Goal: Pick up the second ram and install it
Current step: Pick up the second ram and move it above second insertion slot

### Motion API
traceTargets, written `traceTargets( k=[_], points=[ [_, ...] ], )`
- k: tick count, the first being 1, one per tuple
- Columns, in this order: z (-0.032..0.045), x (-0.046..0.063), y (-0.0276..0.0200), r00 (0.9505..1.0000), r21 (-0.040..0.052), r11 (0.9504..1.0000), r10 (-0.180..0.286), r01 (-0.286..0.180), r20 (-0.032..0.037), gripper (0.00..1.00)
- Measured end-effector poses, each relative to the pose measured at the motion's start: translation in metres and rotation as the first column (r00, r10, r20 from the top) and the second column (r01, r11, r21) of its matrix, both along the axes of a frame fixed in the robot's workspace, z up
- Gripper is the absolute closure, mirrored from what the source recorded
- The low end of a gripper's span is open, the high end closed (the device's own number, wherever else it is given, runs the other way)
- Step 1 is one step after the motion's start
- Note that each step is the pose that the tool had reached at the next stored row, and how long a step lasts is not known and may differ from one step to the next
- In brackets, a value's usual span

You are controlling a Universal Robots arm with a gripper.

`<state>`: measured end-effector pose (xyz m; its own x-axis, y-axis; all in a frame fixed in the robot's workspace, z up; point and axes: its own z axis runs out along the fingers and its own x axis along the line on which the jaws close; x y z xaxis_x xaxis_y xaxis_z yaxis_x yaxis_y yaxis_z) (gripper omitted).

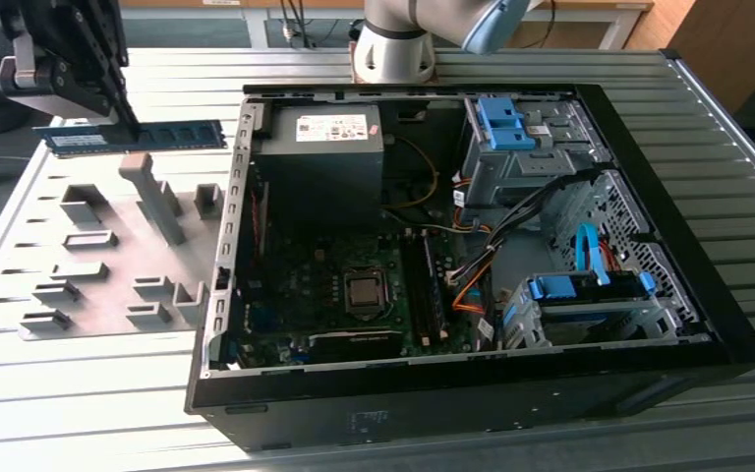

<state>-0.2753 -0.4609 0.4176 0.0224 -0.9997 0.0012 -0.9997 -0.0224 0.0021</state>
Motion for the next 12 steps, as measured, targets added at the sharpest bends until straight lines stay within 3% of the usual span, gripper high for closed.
traceTargets(
  k=[7, 12],
  points=[
    [-0.0001, 0.012, 0.0000, 1.0000, 0.0000, 1.0000, 0.000, 0.000, 0.0000, 0.86],
    [-0.0001, 0.013, 0.0000, 1.0000, 0.0000, 1.0000, 0.000, 0.000, 0.0000, 0.86]
  ],
)
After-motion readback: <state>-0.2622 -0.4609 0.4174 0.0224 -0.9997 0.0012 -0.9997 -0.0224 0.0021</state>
